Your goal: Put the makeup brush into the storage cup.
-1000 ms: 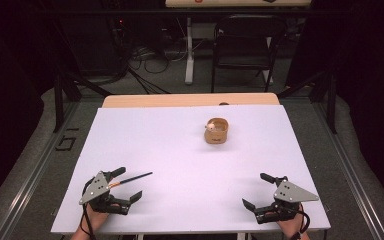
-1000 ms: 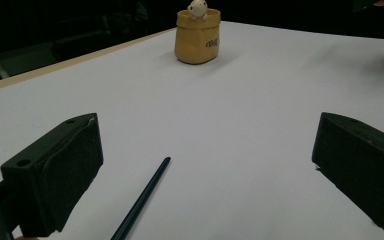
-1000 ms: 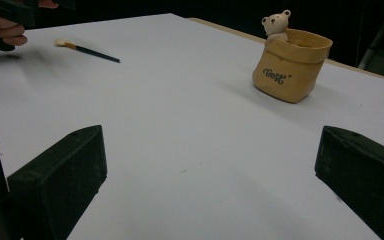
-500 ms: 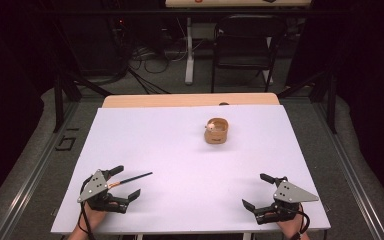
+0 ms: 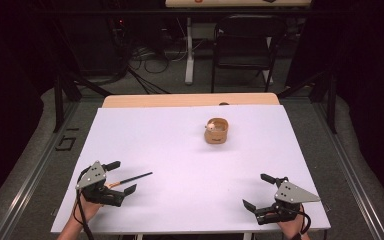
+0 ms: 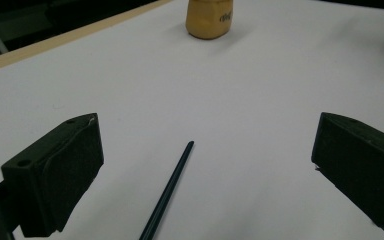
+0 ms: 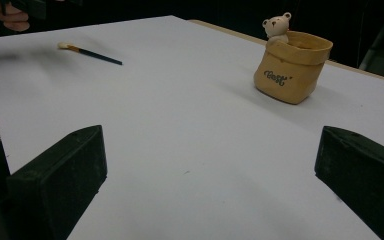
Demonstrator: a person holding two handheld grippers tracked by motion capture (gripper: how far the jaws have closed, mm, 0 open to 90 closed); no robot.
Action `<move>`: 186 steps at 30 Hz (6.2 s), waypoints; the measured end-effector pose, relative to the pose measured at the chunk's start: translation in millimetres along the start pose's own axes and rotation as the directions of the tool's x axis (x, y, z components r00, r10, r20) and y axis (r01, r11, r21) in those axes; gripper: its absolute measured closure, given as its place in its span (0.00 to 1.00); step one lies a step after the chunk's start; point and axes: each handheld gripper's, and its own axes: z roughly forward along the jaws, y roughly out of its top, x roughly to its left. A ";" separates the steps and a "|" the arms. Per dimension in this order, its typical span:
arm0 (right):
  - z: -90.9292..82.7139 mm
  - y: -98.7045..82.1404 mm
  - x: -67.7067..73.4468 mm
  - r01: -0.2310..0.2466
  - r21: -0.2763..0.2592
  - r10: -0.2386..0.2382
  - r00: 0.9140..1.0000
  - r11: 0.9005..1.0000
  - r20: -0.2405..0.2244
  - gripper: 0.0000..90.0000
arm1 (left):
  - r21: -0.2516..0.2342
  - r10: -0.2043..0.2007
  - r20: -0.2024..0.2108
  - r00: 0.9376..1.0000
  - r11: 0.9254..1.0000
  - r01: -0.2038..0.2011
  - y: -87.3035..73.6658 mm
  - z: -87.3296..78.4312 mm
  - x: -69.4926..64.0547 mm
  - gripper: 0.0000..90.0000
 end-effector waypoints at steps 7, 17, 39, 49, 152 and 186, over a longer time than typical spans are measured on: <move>-0.9 0.2 -0.3 0.006 0.004 -0.006 1.000 1.000 -0.001 0.00 | 0.118 0.052 0.035 0.998 0.991 -0.056 11.7 5.9 10.1 0.00; -0.4 0.2 0.8 -0.001 -0.005 0.001 1.000 1.000 0.004 0.00 | 0.197 0.100 0.033 0.994 0.975 -0.104 24.5 8.6 23.4 0.00; -0.1 1.4 1.8 0.006 0.018 -0.006 1.000 1.000 0.010 0.00 | 0.410 0.190 0.082 0.978 0.888 -0.207 58.7 18.1 40.5 0.00; 0.1 1.0 2.5 0.003 0.020 -0.004 1.000 1.000 0.007 0.00 | 0.506 0.188 0.130 0.974 0.832 -0.228 63.6 30.4 46.6 0.00; -0.9 0.6 3.1 -0.003 0.039 0.005 0.999 0.999 -0.036 0.02 | 0.763 0.219 0.386 0.896 0.471 -0.443 38.7 77.2 40.9 0.92; 10.5 19.7 5.1 0.005 0.160 -0.003 1.000 0.987 -0.017 0.00 | 0.671 0.344 0.453 0.822 0.475 -0.569 96.6 81.3 1.4 0.92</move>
